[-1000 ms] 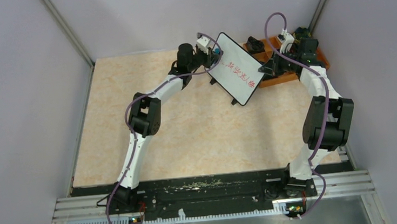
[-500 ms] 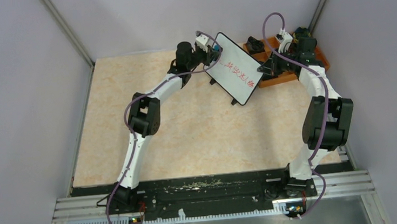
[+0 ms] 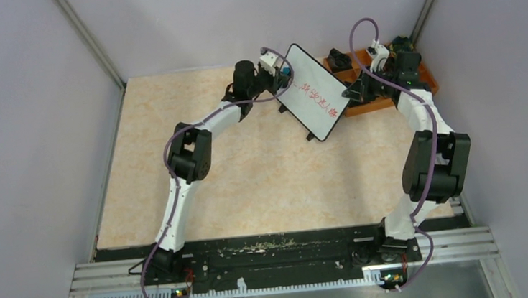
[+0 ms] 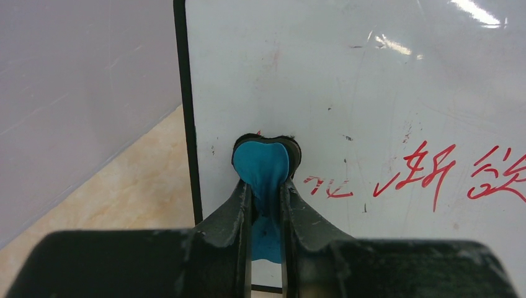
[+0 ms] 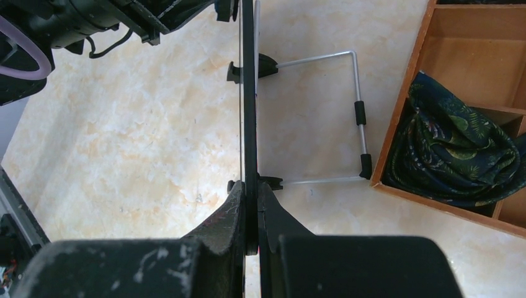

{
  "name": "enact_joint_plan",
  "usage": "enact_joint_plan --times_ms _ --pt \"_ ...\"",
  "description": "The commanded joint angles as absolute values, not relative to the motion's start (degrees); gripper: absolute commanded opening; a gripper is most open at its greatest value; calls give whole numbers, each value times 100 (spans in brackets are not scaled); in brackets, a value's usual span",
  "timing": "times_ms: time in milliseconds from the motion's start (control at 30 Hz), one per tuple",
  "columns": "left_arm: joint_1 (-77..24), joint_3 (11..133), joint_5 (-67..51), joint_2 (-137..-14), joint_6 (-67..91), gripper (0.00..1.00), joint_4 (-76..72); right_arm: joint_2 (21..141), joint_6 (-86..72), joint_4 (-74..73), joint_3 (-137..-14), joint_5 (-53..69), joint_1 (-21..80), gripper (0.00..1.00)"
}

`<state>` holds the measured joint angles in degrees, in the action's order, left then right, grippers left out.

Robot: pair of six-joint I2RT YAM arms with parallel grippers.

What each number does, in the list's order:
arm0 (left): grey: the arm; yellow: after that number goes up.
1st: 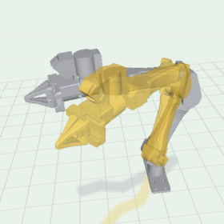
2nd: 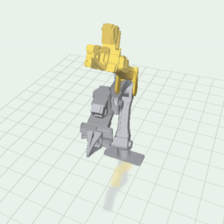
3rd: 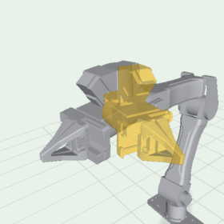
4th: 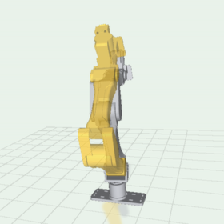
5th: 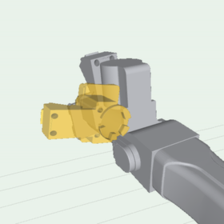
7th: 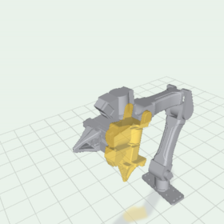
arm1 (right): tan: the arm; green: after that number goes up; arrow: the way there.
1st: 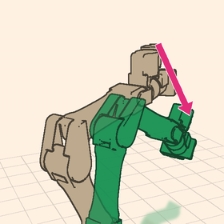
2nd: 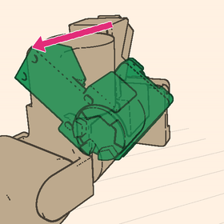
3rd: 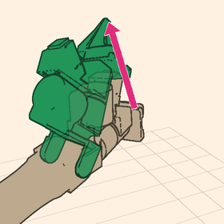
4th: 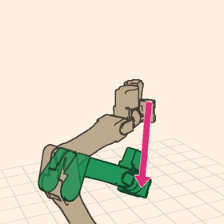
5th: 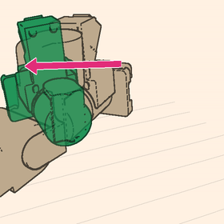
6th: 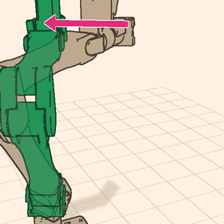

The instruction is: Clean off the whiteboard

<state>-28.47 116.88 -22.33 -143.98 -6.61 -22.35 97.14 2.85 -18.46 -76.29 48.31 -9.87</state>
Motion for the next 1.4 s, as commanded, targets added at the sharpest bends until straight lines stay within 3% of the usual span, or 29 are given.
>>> enact_joint_plan --times_ms 0,533,1367 --pt "-2815 11563 -2214 -14027 -792 6 -2380 9315 231 -2128 -7347 4869 -912 0" --pt "-2828 11086 -2384 -13698 -837 6 -2322 8964 -4 -2015 -6968 4950 -1088 0" --pt "-3098 12422 -2457 -14557 -203 7 -2461 9026 0 -1823 -6828 5063 -1029 0"
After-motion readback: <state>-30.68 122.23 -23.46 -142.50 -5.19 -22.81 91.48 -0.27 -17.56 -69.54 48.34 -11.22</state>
